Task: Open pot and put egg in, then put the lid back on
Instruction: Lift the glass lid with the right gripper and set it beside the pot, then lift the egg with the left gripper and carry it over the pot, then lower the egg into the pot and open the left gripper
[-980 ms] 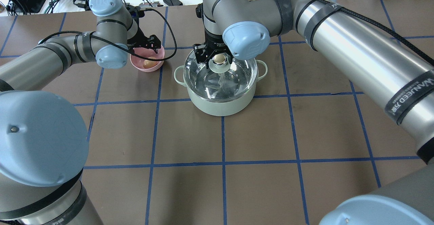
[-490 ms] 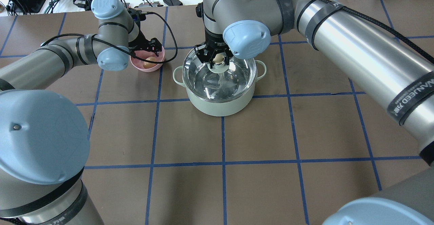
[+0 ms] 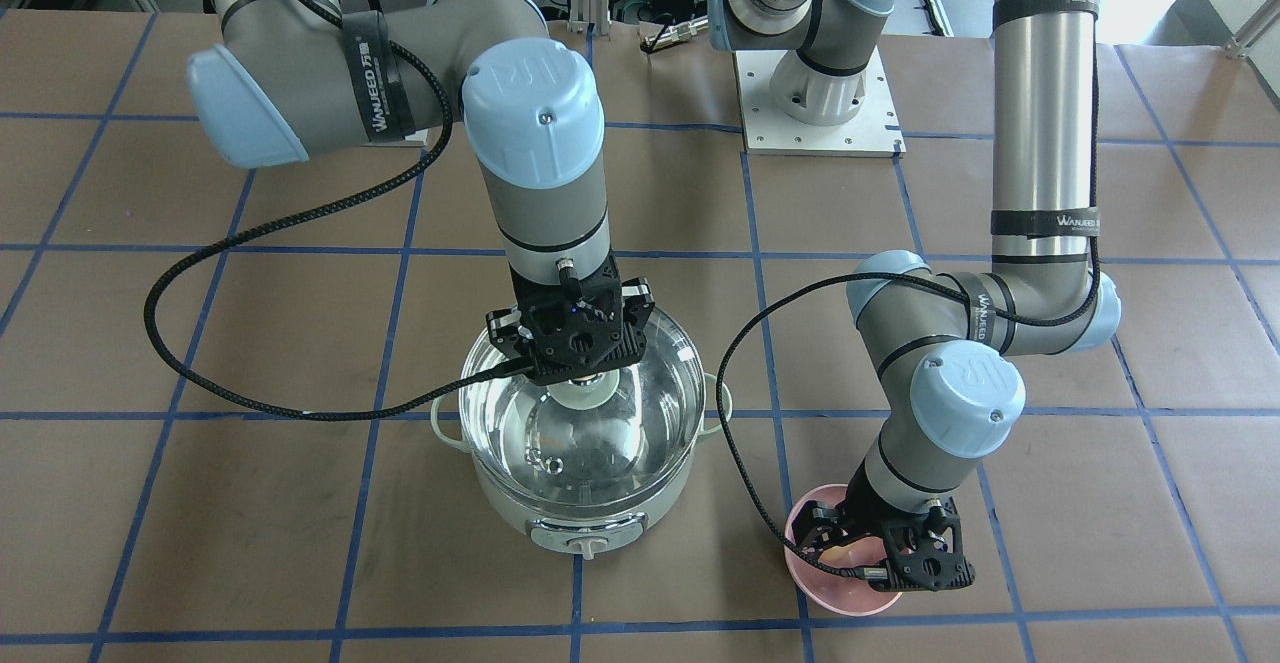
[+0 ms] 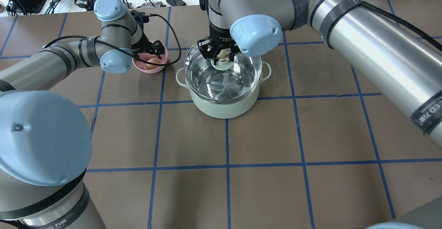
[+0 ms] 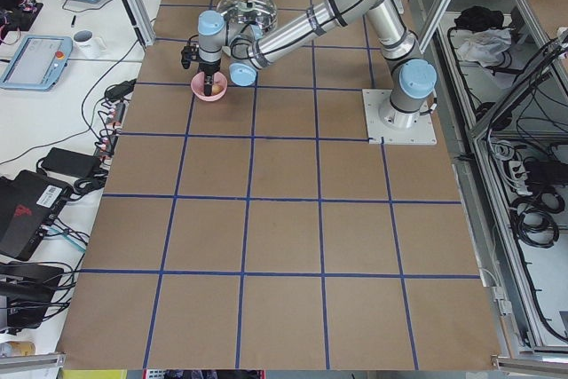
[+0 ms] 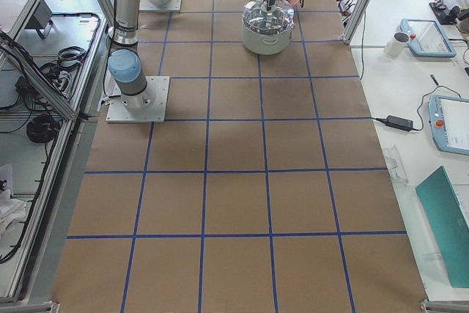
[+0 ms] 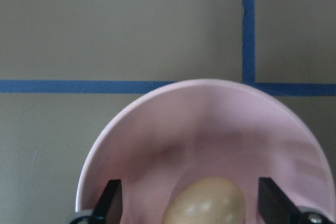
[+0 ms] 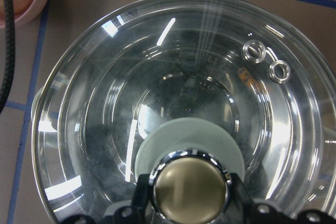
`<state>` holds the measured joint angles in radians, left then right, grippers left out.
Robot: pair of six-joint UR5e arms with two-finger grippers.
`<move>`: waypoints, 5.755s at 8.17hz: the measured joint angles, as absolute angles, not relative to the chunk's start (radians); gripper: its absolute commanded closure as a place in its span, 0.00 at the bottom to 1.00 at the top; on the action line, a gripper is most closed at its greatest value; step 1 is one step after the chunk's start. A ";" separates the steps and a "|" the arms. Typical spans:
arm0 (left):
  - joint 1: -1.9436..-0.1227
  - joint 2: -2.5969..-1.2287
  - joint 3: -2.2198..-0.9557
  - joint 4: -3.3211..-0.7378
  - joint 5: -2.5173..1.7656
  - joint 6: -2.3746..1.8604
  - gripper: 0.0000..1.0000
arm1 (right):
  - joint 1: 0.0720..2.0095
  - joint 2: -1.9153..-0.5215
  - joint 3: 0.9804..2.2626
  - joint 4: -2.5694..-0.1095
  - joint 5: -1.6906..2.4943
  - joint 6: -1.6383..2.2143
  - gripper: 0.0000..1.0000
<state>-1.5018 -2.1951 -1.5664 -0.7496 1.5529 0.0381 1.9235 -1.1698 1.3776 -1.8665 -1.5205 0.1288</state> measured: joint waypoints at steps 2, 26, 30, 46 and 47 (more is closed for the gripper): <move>-1.502 -2.205 -1.564 -0.746 1.552 0.041 0.29 | 1.885 -1.233 1.376 -1.811 -1.520 0.128 1.00; -1.512 -2.007 -1.551 -0.984 1.546 0.073 0.84 | 1.374 -1.533 1.404 -1.417 -1.572 -0.316 1.00; -1.671 -1.913 -1.547 -1.029 1.508 -0.126 0.84 | 1.374 -1.531 1.404 -1.417 -1.573 -0.317 1.00; -1.936 -1.951 -1.558 -1.059 1.542 -0.288 0.00 | 1.373 -1.533 1.408 -1.418 -1.574 -0.311 1.00; -1.912 -1.887 -1.555 -1.141 1.541 -0.285 0.00 | 1.373 -1.533 1.408 -1.419 -1.574 -0.307 1.00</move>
<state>-1.9123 -1.8869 -1.5550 -1.1410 1.5415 -0.2848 1.3730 -1.5334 1.4082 -1.4192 -1.5736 -0.3071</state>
